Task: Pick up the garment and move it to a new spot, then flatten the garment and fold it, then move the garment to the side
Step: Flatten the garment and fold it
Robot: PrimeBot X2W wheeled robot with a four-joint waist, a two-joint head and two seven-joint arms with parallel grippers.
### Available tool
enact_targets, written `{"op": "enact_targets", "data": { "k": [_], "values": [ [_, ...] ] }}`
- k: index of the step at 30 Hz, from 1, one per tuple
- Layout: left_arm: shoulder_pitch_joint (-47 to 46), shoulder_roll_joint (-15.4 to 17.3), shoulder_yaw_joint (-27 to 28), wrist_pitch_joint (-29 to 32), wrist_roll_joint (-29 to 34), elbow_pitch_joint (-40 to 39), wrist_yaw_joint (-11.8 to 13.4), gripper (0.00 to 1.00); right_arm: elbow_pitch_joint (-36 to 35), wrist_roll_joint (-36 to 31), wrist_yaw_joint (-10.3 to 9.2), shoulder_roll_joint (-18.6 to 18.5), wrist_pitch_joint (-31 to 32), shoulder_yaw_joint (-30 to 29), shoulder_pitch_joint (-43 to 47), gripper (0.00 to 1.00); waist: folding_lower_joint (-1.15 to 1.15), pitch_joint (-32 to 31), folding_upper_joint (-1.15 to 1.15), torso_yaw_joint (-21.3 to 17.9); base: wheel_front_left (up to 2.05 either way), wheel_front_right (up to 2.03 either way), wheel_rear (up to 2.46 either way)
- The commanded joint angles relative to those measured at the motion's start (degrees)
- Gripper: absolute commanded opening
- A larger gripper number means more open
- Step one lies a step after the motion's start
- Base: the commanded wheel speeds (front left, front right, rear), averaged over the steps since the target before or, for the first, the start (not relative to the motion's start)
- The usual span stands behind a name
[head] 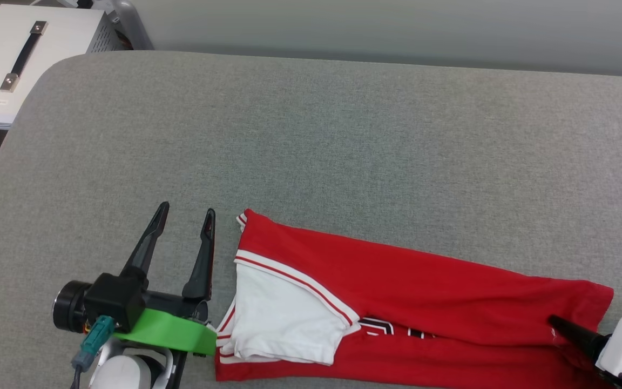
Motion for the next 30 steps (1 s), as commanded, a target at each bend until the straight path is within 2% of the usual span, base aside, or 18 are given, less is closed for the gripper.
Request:
{"op": "enact_targets", "data": {
  "k": [1, 5, 6, 7, 16, 22, 30],
  "values": [
    [-0.70, 0.46, -0.25, -0.32, -0.53, 0.33, -0.14, 1.00, 1.65, 0.46, -0.03, 2.21, 0.64, 2.17, 0.22, 1.00, 0.00, -0.19, 0.00, -0.02, 0.00, 0.00, 0.00],
    [-0.60, 0.63, -0.72, -0.32, -0.69, 0.67, -0.15, 1.00, 2.63, 0.63, -0.03, 2.01, -0.19, 3.25, 0.27, 1.00, 0.00, -0.74, 0.00, 0.05, 0.00, 0.00, 0.00],
    [-0.54, 0.67, -0.78, -0.32, -0.77, 0.73, -0.15, 1.00, 2.98, 0.51, -0.03, 1.70, -0.51, 3.49, 0.36, 0.70, 0.00, -0.83, 0.00, 0.05, 0.00, 0.00, 0.00],
    [-0.46, 0.75, -0.86, -0.32, -0.87, 0.82, -0.15, 1.00, 3.62, 0.22, -0.03, 1.02, -1.23, 3.92, 0.52, 0.00, 0.00, -0.98, 0.00, 0.05, 0.00, 0.00, 0.00],
    [-0.02, 1.02, -1.38, -0.32, -1.25, 1.25, -0.15, 1.00, 5.04, 0.04, -0.03, -1.84, -7.30, 5.47, 0.65, 0.00, 0.00, -1.78, 0.00, -0.33, 0.00, 0.00, 0.00],
    [0.24, 1.14, -1.47, -0.32, -1.46, 1.39, -0.15, 1.00, 6.64, -2.25, -0.03, -5.20, -12.36, 5.13, 0.41, 0.00, 0.00, -2.56, 0.00, -0.62, 0.00, 0.00, 0.00],
    [0.46, 1.10, -1.61, -0.33, -1.79, 1.40, -0.15, 1.00, 10.10, -7.24, -0.03, -9.95, -17.23, 1.12, -0.60, 0.00, 0.00, -3.31, 0.00, -0.82, 0.00, 0.00, 0.00]
  ]
}}
